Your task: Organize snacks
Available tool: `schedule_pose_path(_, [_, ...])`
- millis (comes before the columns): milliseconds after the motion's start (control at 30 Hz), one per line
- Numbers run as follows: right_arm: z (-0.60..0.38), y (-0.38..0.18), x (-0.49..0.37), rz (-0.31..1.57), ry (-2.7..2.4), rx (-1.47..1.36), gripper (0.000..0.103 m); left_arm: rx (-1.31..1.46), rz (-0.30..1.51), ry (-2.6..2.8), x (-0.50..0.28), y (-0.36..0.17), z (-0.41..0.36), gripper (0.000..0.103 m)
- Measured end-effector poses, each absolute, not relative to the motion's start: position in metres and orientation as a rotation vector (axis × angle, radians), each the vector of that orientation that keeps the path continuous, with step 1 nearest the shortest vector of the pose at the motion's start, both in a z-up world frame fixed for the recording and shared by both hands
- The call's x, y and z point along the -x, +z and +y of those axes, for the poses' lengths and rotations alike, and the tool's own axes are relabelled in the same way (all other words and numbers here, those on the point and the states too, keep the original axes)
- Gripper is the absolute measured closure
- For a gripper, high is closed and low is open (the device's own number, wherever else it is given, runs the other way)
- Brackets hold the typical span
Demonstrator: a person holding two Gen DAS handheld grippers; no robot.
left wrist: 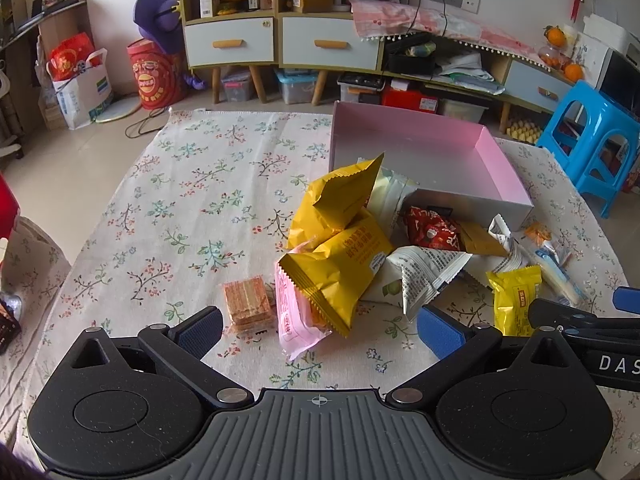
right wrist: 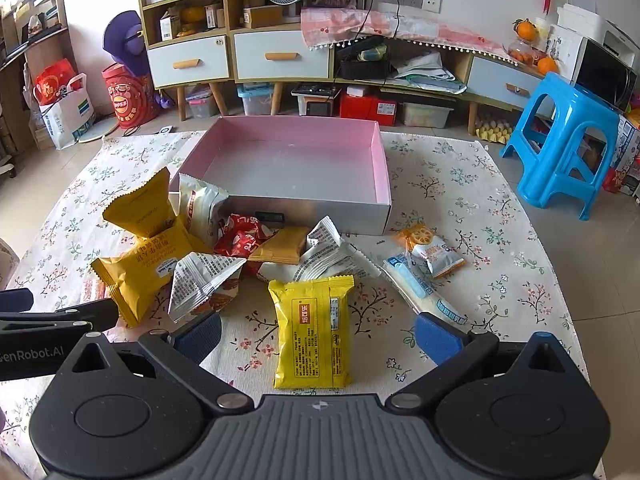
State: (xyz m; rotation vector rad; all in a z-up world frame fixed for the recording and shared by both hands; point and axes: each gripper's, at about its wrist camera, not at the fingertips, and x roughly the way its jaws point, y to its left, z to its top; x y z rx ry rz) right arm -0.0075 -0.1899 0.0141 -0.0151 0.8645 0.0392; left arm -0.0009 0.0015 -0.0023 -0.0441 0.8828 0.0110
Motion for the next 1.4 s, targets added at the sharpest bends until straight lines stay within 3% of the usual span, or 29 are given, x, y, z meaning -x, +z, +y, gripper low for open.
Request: schedule_pose_path(1400, [-0.1886, 0.0091, 0.0091, 0.873, 0.040, 0.023, 0.010, 0.050, 0.888, 0.008, 0.0023, -0.0021, 0.0007, 0.000])
